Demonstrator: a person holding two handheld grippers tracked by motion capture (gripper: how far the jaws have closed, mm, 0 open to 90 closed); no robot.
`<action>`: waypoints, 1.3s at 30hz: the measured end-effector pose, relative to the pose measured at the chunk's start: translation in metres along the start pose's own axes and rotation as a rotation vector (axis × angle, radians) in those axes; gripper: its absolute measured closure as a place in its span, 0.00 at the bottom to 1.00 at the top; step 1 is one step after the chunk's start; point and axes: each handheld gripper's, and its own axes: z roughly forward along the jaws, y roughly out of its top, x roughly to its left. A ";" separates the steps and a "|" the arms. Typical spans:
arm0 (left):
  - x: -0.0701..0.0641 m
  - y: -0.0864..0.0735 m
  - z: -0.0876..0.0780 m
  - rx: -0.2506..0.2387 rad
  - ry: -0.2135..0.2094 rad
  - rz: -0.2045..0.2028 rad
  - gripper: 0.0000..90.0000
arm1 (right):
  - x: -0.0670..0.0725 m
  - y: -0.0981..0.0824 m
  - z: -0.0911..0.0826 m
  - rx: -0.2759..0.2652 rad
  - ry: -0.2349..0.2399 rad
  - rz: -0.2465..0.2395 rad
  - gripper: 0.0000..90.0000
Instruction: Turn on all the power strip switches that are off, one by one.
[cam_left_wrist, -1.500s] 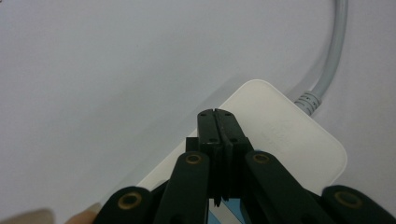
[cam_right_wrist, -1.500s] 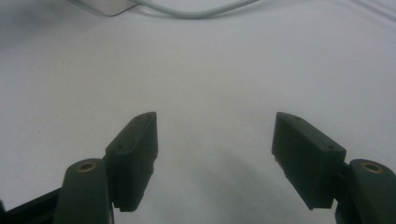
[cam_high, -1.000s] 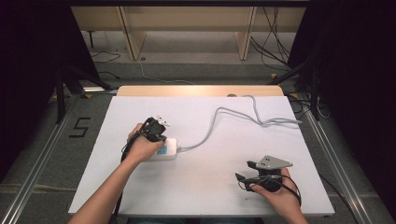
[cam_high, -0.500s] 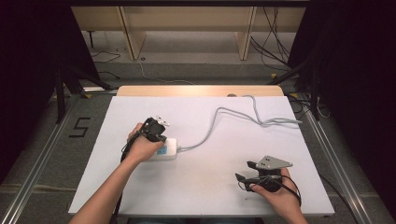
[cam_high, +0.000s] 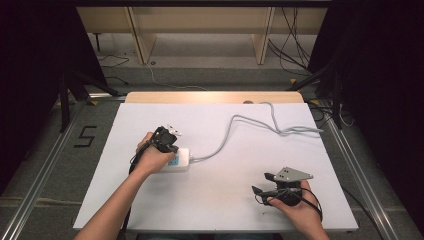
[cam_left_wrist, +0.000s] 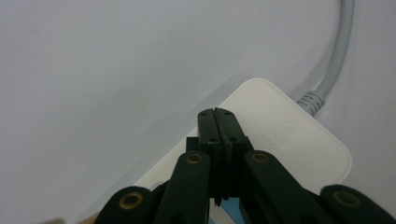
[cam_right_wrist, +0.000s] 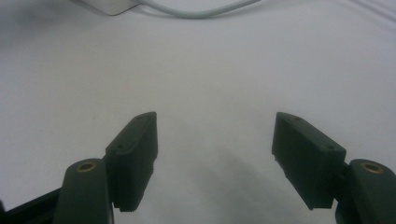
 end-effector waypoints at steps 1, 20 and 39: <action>0.001 0.000 0.000 0.001 -0.002 0.000 1.00 | 0.000 0.000 0.000 -0.001 0.000 0.000 0.36; 0.008 0.001 -0.019 -0.051 -0.004 -0.019 0.93 | -0.001 0.000 0.001 0.002 0.003 -0.003 0.36; 0.013 -0.003 -0.027 -0.053 0.016 -0.040 0.80 | -0.001 0.000 0.000 0.001 0.003 -0.003 0.36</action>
